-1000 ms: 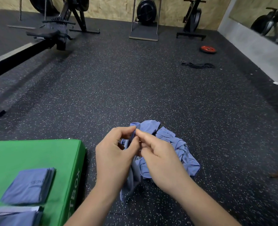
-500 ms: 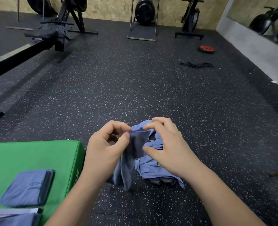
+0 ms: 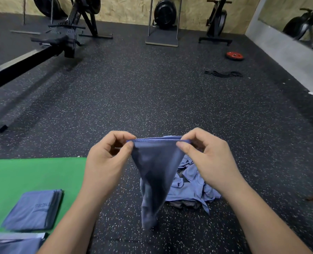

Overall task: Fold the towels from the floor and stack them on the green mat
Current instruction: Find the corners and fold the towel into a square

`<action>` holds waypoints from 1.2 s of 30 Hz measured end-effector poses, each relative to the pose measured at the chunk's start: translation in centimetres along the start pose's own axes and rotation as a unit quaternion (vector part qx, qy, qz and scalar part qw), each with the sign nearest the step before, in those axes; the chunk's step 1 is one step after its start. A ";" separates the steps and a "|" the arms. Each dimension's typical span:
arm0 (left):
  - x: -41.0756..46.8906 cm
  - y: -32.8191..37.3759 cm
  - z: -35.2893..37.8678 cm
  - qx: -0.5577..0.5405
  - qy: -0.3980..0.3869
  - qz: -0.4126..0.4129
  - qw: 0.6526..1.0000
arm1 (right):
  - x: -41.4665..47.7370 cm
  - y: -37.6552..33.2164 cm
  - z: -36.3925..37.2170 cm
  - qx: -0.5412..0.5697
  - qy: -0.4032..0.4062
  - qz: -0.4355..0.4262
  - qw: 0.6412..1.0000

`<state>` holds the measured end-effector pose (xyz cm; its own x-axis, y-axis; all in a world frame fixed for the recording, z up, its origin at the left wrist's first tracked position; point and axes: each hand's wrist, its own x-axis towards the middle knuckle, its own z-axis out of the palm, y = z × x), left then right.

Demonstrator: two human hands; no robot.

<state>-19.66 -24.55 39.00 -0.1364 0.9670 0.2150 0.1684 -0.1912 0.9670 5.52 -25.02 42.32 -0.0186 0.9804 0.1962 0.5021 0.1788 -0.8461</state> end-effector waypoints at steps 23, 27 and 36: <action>-0.2 0.5 0.3 -0.033 -0.004 0.008 0.999 | -0.3 -0.4 -0.7 0.018 -0.011 0.006 1.000; -0.7 0.7 1.1 0.014 -0.079 0.028 0.996 | -1.0 -1.2 0.8 -0.077 -0.090 -0.015 0.993; -1.2 0.5 1.2 0.054 -0.173 0.042 0.983 | -0.6 -0.3 3.7 -0.090 -0.186 -0.052 0.977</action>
<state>-18.24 -25.56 39.02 0.2190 0.9515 0.2163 0.2697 -0.2721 0.9237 2.20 -25.36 40.59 -0.3748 0.9255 0.0550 0.6231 0.2953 -0.7243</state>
